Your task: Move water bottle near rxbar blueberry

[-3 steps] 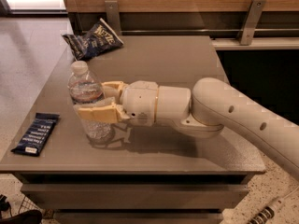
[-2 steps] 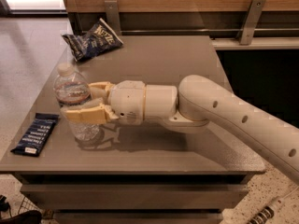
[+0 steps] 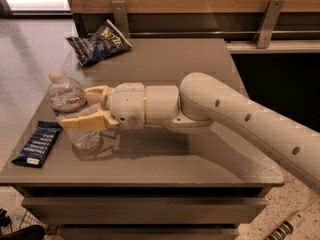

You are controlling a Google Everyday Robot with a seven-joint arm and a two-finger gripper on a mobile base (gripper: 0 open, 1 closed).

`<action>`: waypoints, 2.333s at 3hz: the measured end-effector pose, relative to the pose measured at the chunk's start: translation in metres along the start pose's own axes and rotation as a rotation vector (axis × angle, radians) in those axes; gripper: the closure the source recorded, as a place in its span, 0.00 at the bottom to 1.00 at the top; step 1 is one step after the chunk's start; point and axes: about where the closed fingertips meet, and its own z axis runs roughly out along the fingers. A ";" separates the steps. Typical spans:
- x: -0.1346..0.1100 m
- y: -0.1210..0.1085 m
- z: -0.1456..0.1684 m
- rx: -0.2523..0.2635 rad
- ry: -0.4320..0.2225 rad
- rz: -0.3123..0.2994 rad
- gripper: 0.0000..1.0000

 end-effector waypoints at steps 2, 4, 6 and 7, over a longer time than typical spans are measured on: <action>0.006 -0.002 0.005 -0.042 0.041 0.001 1.00; 0.010 -0.003 0.006 -0.058 0.042 0.022 0.83; 0.008 0.001 0.010 -0.067 0.042 0.020 0.29; 0.007 0.003 0.013 -0.074 0.043 0.018 0.00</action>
Offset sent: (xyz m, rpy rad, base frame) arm 0.0083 0.0013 -0.0130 -0.0668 0.0259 0.0480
